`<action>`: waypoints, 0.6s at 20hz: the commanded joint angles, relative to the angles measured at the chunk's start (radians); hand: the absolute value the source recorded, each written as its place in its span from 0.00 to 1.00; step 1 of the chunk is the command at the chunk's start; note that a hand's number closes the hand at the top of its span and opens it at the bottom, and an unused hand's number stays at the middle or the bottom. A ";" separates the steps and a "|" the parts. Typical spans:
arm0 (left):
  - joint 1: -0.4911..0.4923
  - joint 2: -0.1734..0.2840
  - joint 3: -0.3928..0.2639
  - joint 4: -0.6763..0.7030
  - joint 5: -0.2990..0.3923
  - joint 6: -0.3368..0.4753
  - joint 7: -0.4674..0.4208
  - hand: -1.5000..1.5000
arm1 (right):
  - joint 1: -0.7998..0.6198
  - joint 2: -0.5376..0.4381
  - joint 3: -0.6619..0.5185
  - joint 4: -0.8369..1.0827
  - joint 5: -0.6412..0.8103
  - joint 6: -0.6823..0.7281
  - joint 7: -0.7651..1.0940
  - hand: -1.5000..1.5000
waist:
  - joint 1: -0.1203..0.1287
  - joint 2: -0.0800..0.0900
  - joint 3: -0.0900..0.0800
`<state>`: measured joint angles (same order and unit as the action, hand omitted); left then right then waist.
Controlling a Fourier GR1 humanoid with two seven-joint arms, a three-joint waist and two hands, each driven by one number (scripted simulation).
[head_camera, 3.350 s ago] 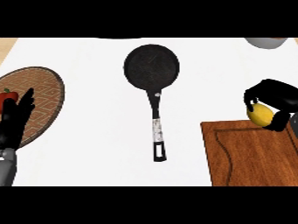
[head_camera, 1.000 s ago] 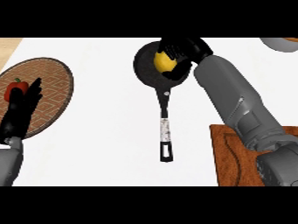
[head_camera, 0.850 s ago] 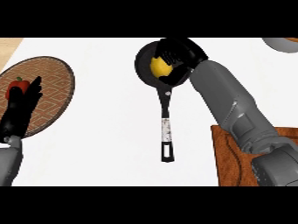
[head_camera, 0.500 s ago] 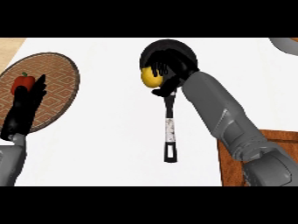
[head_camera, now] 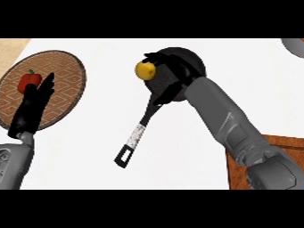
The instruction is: Pick the lemon from the cutting board and place it in the pan
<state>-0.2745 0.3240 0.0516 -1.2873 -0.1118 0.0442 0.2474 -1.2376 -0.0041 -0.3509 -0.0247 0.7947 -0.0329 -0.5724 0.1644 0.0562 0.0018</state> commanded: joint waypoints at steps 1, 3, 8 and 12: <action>-0.027 -0.011 -0.004 0.010 0.008 -0.008 0.017 0.50 | 0.005 0.004 -0.042 -0.005 -0.047 0.009 -0.037 0.00 | 0.003 0.008 0.001; -0.013 -0.004 0.000 0.019 -0.004 0.001 0.000 0.50 | -0.004 0.004 -0.077 -0.005 -0.087 0.005 -0.059 0.00 | 0.001 -0.001 0.000; -0.018 0.011 0.019 0.027 0.003 -0.003 -0.003 0.50 | 0.017 0.004 -0.139 -0.029 -0.154 -0.029 -0.099 0.00 | -0.017 0.001 0.000; 0.008 0.021 0.027 -0.001 0.009 -0.007 0.014 0.50 | -0.004 -0.021 -0.181 -0.056 -0.196 -0.015 -0.021 0.00 | -0.037 -0.008 0.000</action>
<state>-0.2687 0.3271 0.0637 -1.2794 -0.1123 0.0476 0.2481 -1.2428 -0.0073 -0.4968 -0.0601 0.6351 -0.0474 -0.6184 0.1423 0.0504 0.0020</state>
